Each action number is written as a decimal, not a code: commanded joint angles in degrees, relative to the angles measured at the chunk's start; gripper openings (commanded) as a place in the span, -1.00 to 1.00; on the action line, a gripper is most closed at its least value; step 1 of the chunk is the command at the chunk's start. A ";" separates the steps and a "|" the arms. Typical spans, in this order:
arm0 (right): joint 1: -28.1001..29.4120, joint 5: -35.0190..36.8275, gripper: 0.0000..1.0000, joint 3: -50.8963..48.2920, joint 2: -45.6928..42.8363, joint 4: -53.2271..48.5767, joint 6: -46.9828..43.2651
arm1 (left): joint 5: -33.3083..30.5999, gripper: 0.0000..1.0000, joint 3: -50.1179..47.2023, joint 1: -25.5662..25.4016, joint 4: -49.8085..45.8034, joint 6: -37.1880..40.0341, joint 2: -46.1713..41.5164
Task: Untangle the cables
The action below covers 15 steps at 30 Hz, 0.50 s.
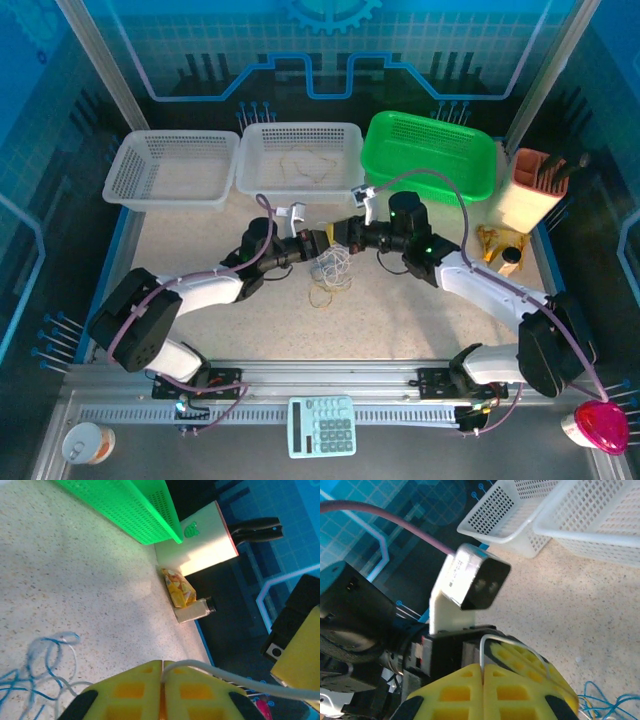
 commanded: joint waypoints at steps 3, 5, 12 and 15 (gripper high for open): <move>-2.10 2.88 -1.00 -2.56 -4.93 -3.37 -3.33 | -7.52 -1.00 3.62 1.43 -13.92 9.30 -9.92; -2.67 4.48 -1.00 -3.76 -5.62 -4.75 -4.24 | -9.26 -1.00 5.06 2.30 -18.77 11.84 -13.40; -2.87 7.38 -1.00 -6.06 -4.09 -6.00 -5.28 | -7.56 -1.00 10.51 4.08 -27.72 15.05 -18.90; -2.83 8.36 -1.00 -5.84 -2.20 -6.69 -5.39 | -3.88 -1.00 11.20 4.55 -25.97 11.72 -19.40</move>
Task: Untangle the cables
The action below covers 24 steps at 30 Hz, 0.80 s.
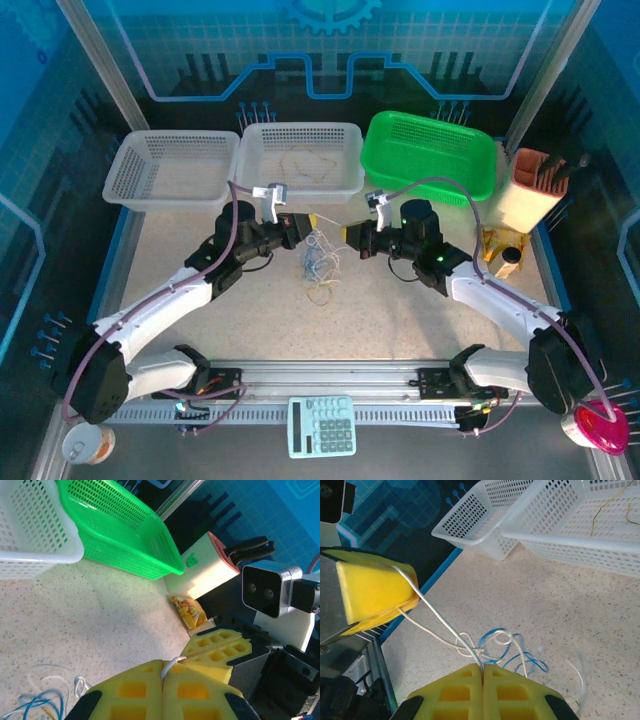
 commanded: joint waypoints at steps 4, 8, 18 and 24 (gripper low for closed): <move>-0.40 7.67 -1.00 -0.27 5.07 -8.64 -2.22 | 3.81 -1.00 1.27 2.88 7.70 -7.87 -3.45; -0.73 10.22 -1.00 -0.26 7.10 -10.85 -2.20 | 5.28 -1.00 1.74 3.87 10.17 -11.13 -4.57; -0.96 5.64 -1.00 3.74 4.68 -11.29 -2.41 | 4.66 -1.00 -0.69 4.05 7.42 -10.29 -3.09; -1.06 6.41 -0.63 4.05 6.26 -12.78 -2.56 | 5.56 -1.00 -1.15 4.05 8.74 -16.25 -1.57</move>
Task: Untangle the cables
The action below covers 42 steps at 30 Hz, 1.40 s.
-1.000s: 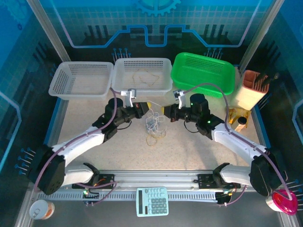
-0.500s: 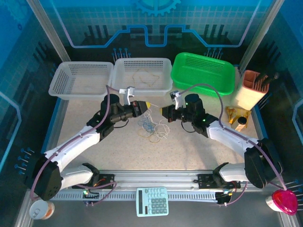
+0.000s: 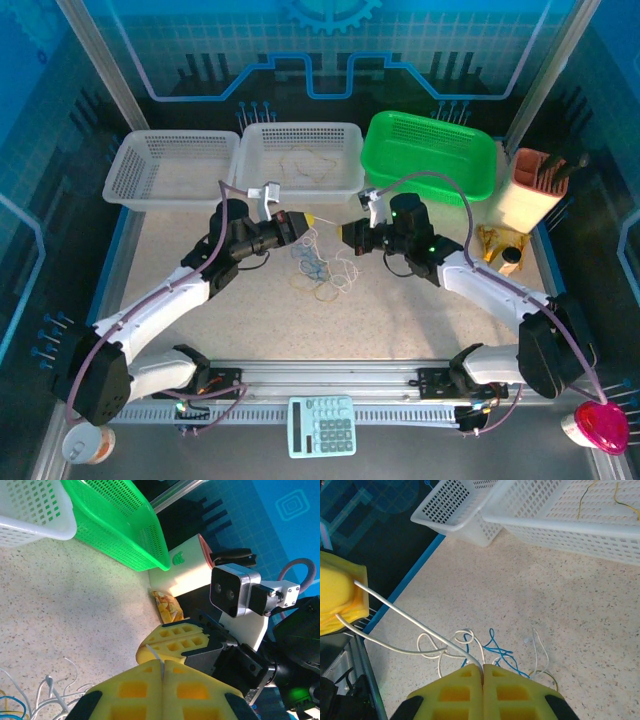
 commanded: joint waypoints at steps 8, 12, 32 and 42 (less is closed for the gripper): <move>-0.39 6.26 0.05 -5.09 -1.85 -5.65 2.29 | 0.29 -1.00 -0.35 1.31 8.54 -18.67 2.19; 1.91 8.03 0.05 -7.57 -6.85 -5.77 4.20 | -0.97 -1.00 -1.81 1.24 11.23 -23.98 2.82; 9.90 6.70 0.17 -5.85 -0.50 3.57 9.18 | -1.53 -1.00 -3.01 1.19 16.58 -28.80 3.18; 10.98 5.94 0.10 -4.34 2.12 5.77 10.33 | -1.57 -1.00 -3.62 1.19 17.38 -28.80 3.40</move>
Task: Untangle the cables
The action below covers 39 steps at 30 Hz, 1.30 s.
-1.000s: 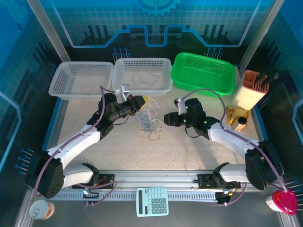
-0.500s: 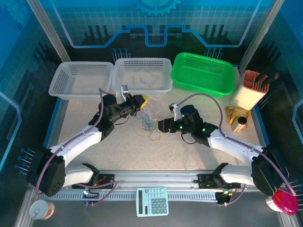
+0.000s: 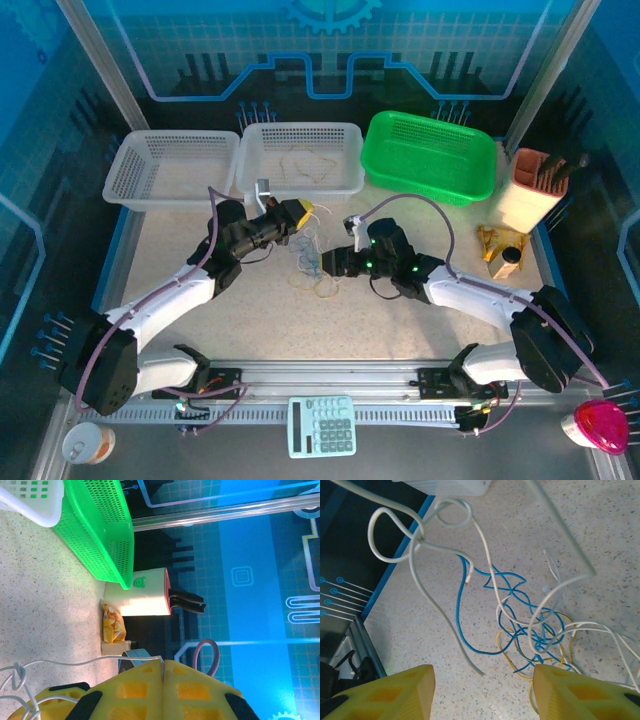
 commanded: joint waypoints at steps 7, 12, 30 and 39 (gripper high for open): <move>1.19 -0.67 -0.55 2.32 0.63 1.76 0.61 | -0.54 -1.00 -1.23 0.12 3.47 -1.05 0.45; 1.18 -0.64 -1.00 2.82 -1.52 -0.24 -0.08 | -0.71 -1.00 -1.82 0.12 3.60 -0.68 1.24; 1.00 1.19 -1.00 11.63 -20.16 -13.95 -5.09 | -3.69 -1.00 -5.77 1.58 8.12 1.45 8.45; 0.57 0.52 -1.00 17.52 -20.68 -14.65 -6.65 | -2.94 -0.83 -6.85 1.80 8.49 2.79 9.19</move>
